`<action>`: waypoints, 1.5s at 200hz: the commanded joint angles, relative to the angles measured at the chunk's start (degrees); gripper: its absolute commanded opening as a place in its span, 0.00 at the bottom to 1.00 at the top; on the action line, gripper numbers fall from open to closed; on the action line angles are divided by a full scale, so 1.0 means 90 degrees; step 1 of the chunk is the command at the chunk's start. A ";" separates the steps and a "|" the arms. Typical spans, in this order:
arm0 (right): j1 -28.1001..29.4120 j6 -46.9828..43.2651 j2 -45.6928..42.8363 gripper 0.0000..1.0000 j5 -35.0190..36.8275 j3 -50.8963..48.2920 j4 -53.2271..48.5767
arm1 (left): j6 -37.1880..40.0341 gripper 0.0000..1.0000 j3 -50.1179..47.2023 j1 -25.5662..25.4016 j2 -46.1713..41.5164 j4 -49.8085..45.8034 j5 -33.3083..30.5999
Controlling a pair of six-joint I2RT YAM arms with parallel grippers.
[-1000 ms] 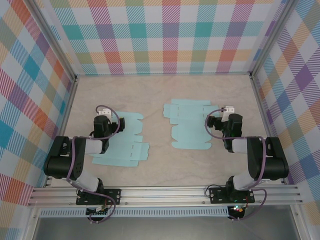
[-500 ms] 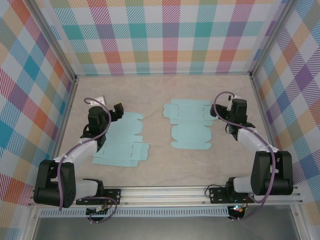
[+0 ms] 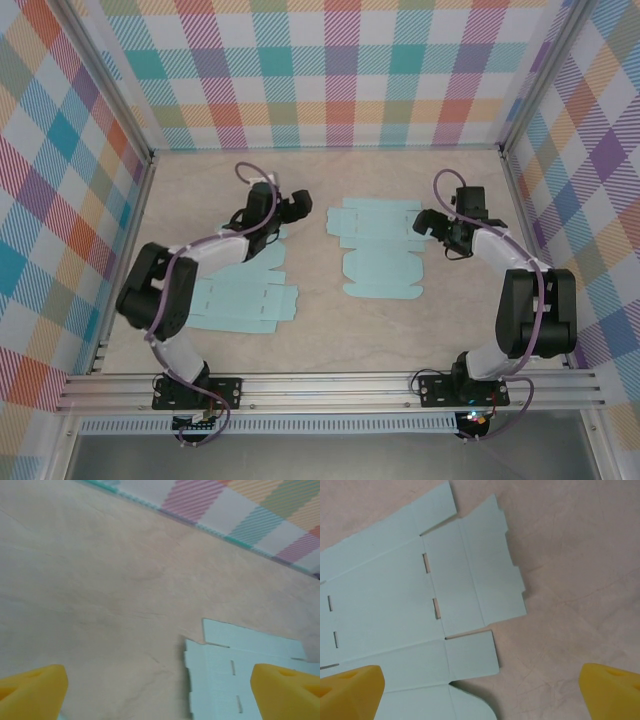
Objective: Fold the paper box
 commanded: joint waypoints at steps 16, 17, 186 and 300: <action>-0.0028 0.0419 -0.0177 1.00 -0.0004 0.0155 -0.0547 | -0.0562 0.84 0.1068 -0.0346 0.0955 -0.0702 0.0565; -0.0032 0.0417 -0.0182 1.00 -0.0009 0.0155 -0.0558 | -0.0562 0.84 0.1097 -0.0351 0.0978 -0.0725 0.0559; -0.0033 0.0726 -0.0645 1.00 -0.0570 -0.0331 -0.0197 | -0.0652 0.43 0.2555 -0.0771 0.2802 -0.1355 0.1557; -0.0034 0.0417 -0.1075 1.00 -0.0982 -0.0516 -0.0182 | 0.1251 0.00 0.1424 -0.0785 0.1360 -0.0572 0.1266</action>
